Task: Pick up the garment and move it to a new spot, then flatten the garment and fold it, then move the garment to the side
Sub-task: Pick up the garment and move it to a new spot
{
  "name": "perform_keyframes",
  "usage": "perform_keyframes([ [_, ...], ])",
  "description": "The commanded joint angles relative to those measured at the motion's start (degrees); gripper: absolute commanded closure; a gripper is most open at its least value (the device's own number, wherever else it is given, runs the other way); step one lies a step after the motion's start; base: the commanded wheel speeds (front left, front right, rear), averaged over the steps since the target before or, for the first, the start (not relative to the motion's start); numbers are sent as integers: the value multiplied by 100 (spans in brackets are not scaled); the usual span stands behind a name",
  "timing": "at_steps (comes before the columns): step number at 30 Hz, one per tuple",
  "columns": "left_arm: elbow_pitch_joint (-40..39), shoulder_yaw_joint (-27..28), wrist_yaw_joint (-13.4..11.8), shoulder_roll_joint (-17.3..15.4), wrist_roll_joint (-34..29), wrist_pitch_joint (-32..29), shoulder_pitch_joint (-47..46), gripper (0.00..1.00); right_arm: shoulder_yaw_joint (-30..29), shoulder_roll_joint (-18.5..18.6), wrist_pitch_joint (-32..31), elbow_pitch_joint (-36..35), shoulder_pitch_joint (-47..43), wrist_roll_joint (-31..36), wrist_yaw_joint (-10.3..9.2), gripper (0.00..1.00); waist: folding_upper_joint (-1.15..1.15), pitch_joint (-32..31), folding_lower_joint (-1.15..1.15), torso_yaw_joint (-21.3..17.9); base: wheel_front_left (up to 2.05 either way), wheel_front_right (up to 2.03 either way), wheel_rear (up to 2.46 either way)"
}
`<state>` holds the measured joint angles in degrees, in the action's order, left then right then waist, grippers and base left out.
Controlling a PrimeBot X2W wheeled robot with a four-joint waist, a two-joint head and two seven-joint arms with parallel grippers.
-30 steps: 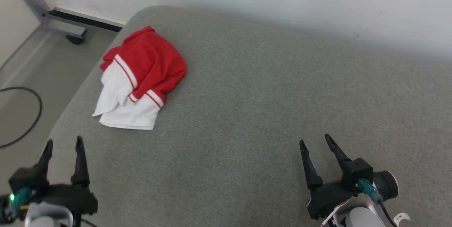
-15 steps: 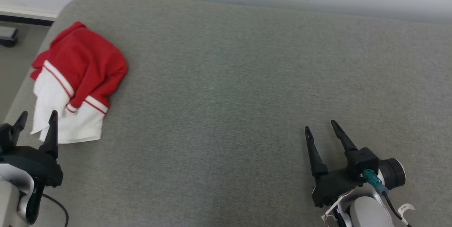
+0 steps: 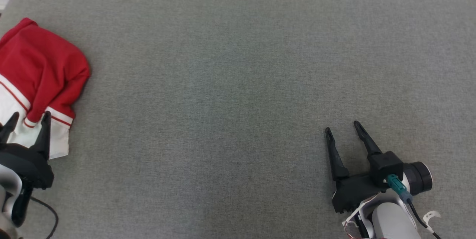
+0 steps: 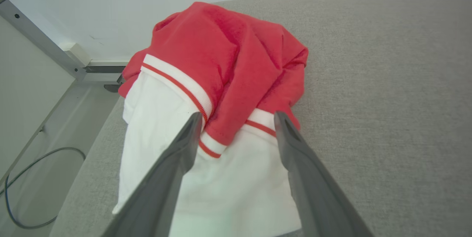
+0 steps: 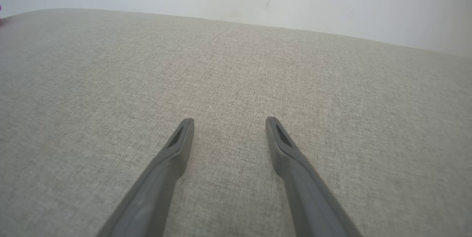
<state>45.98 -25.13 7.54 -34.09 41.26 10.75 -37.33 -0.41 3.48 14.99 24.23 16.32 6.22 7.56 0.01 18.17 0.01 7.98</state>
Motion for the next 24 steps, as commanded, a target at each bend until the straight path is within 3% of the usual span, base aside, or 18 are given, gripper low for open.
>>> perform_keyframes([
  [1,86,-42,-12,-73,49,49,-104,0,35,2,23,-30,43,24,-15,0,-1,98,-1,-99,0,0,0],
  [8,730,-275,-11,-111,415,-152,-455,0,115,59,12,-99,111,38,-15,0,-1,264,-1,-313,0,0,0],
  [15,1383,-286,-11,-32,909,-900,-721,0,147,89,12,-159,110,2,-15,0,-1,339,-1,-547,0,0,0],
  [16,1426,-301,-11,-9,968,-982,-749,62,133,93,12,-171,118,-5,-15,0,-1,344,-1,-573,0,0,0],
  [17,1453,-293,-10,13,1046,-1032,-762,100,127,90,12,-182,129,-12,-15,0,-1,344,-1,-601,0,0,0],
  [24,1631,-359,-7,-113,1239,-1180,-824,100,59,43,12,-220,113,-67,-15,0,-1,296,-1,-708,0,0,0],
])
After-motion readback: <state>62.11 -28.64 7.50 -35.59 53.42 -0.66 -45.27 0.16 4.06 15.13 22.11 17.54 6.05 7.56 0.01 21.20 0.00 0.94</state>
